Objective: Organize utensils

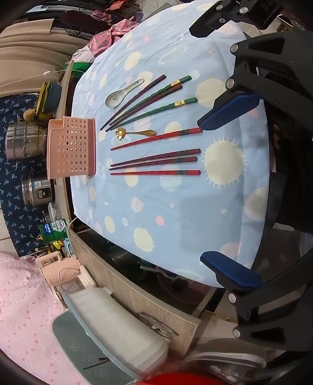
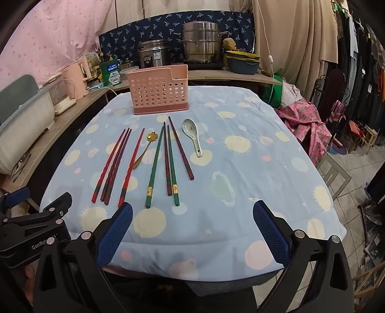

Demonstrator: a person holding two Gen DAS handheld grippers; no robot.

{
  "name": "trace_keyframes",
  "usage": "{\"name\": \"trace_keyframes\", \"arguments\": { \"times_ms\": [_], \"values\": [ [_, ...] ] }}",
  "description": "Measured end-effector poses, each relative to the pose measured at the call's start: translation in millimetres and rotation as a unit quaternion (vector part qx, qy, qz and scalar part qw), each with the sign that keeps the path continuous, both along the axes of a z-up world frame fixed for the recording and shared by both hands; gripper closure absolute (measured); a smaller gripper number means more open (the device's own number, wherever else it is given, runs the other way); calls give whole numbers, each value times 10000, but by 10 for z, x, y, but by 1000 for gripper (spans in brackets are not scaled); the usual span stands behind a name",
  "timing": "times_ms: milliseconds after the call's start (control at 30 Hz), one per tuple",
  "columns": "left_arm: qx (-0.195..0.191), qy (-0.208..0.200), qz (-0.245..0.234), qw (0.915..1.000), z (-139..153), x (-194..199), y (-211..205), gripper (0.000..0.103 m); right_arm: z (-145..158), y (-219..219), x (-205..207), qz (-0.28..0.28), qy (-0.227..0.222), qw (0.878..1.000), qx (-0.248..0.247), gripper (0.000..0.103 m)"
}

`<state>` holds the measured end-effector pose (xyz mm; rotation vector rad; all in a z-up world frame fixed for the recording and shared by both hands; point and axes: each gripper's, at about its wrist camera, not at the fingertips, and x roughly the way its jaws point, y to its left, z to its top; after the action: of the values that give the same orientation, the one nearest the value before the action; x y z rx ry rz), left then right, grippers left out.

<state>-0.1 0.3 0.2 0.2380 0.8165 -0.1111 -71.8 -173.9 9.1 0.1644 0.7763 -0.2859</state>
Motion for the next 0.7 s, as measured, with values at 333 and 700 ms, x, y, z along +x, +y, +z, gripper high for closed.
{"name": "trace_keyframes", "arguments": {
  "times_ms": [333,700],
  "values": [
    [-9,38,-1,10000,-6,1,1,7,-2,-2,-7,1,-17,10000,9,7],
    [-36,65,5,10000,-6,16,38,7,8,3,-12,-5,-29,10000,8,7]
  ]
}}
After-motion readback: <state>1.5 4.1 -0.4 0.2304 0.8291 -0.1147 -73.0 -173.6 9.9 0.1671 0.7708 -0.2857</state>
